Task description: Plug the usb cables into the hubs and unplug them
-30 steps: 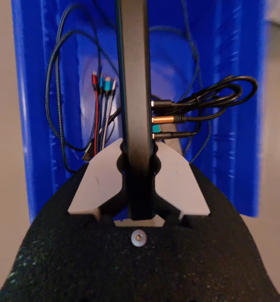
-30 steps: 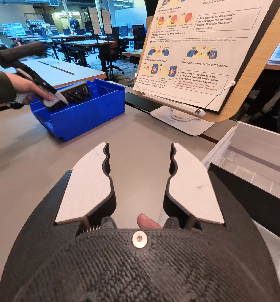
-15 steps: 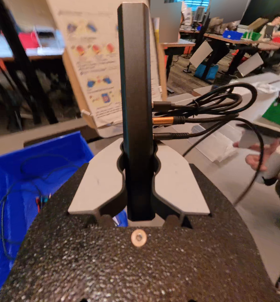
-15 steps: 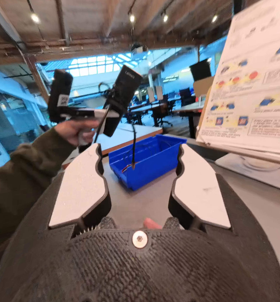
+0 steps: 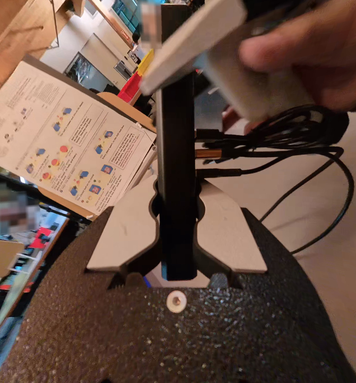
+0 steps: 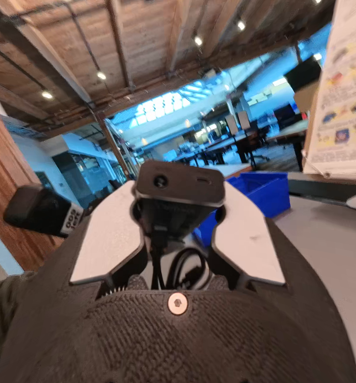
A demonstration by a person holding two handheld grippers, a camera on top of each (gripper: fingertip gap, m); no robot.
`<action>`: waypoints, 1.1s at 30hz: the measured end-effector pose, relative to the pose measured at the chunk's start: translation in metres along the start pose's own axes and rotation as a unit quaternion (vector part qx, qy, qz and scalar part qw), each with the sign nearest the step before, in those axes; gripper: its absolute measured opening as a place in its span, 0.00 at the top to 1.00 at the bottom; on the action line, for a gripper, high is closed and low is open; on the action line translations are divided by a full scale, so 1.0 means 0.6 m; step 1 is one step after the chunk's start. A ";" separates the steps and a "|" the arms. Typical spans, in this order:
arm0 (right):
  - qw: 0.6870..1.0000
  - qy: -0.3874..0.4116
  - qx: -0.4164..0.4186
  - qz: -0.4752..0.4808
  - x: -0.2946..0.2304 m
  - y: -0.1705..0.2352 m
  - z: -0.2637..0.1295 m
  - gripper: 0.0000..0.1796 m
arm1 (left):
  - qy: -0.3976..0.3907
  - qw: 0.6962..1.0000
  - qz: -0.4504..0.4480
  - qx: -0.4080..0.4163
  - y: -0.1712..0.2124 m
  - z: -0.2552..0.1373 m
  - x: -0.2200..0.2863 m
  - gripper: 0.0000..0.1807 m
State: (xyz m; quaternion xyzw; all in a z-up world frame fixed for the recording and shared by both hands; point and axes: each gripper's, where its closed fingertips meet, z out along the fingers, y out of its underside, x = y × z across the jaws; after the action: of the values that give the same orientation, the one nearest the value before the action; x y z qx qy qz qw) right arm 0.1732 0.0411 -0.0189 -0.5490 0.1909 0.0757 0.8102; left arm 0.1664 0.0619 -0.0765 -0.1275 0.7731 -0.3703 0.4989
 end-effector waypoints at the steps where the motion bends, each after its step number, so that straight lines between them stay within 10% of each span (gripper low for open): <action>1: 1.000 0.002 0.015 -0.003 0.000 -0.003 0.000 0.60 | -0.008 1.000 0.016 -0.007 0.004 0.004 0.006 0.84; 6: 0.995 -0.054 -0.042 -0.067 -0.021 0.016 -0.001 0.60 | -0.019 1.000 0.010 0.019 0.012 0.001 0.014 0.81; 14: 0.947 -0.205 -0.167 -0.181 -0.083 0.081 -0.036 0.61 | 0.322 0.937 -0.134 -0.018 0.004 -0.036 0.124 0.60; 33: 0.909 -0.266 -0.229 -0.223 -0.099 0.134 -0.058 0.61 | 0.369 0.908 -0.196 0.031 -0.004 -0.012 0.199 0.67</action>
State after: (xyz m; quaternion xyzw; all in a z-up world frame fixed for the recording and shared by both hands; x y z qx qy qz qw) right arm 0.0841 0.0451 -0.0761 -0.7074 -0.1817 0.0775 0.6786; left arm 0.1039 -0.0042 -0.1543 -0.1156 0.8497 -0.5049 0.0988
